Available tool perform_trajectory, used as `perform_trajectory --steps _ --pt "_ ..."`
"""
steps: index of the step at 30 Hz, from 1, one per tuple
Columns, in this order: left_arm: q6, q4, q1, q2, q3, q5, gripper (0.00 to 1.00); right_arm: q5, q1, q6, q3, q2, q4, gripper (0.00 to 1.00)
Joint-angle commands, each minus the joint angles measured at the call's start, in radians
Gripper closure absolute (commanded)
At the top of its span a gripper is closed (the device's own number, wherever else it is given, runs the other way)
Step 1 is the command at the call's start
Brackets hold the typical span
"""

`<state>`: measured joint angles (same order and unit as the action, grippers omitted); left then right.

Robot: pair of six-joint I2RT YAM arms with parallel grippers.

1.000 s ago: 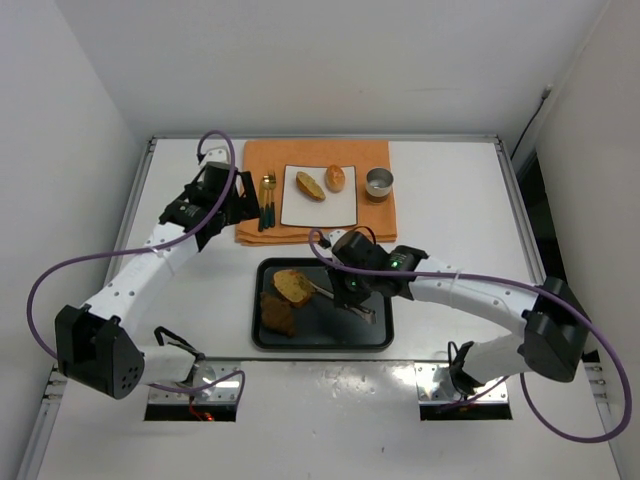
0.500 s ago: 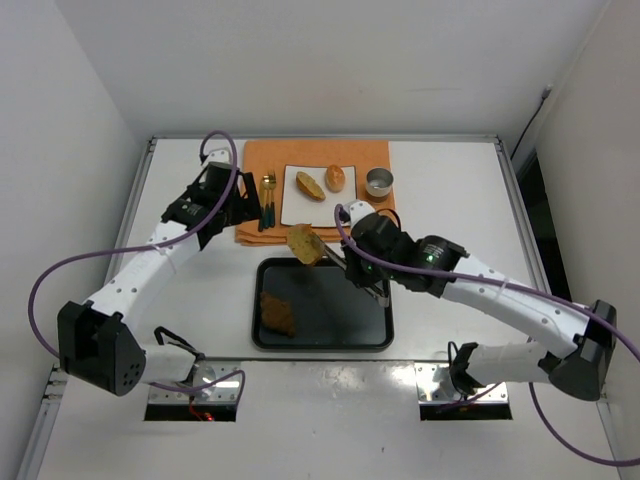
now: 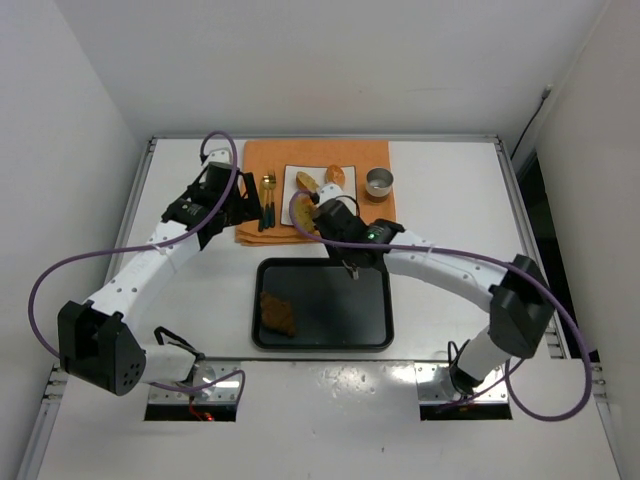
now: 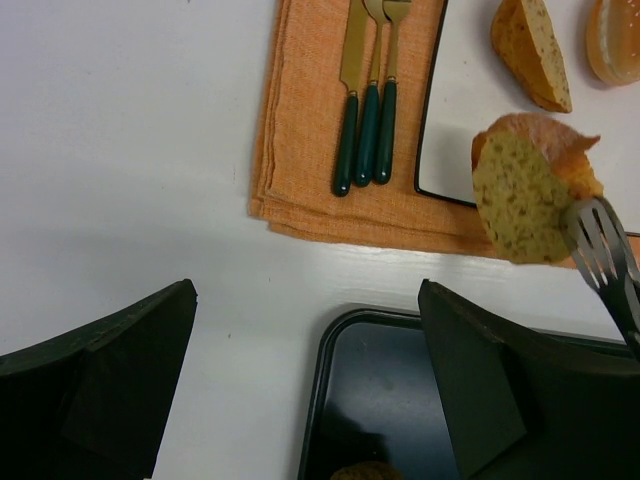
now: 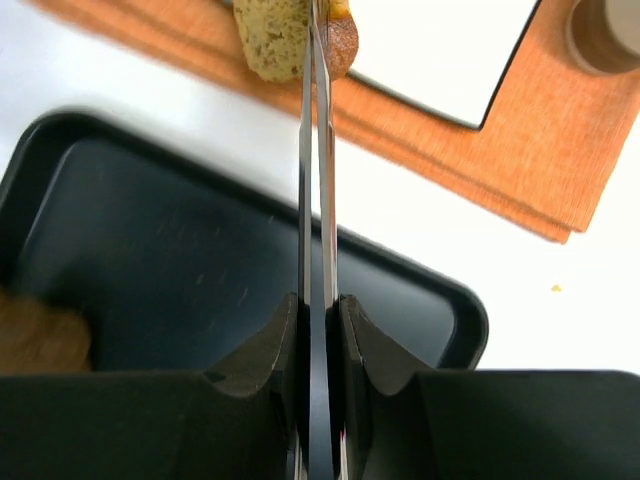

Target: Place the bread

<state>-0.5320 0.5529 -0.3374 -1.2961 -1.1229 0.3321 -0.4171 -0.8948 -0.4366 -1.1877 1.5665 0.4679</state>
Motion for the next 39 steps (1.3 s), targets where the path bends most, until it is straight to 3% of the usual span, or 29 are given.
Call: perform_trajectory --steps 1,10,22,35,39 --pt "-0.005 -0.005 0.012 0.018 -0.032 -0.005 0.01 -0.11 0.016 0.007 -0.072 0.044 -0.142 1.0" --pt "-0.005 -0.005 0.012 0.018 -0.032 -0.005 0.01 -0.074 0.066 0.007 -0.09 0.115 -0.173 0.97" --pt "-0.005 -0.005 0.012 0.018 -0.032 -0.005 0.01 -0.052 0.076 0.007 -0.108 0.116 -0.167 0.56" --pt "-0.005 -0.005 0.012 0.018 -0.032 -0.005 0.01 -0.095 0.076 -0.017 -0.09 -0.085 -0.077 0.55" --pt "-0.005 -0.005 0.012 0.018 -0.032 -0.005 0.01 -0.187 0.085 -0.069 -0.038 -0.184 -0.025 0.55"
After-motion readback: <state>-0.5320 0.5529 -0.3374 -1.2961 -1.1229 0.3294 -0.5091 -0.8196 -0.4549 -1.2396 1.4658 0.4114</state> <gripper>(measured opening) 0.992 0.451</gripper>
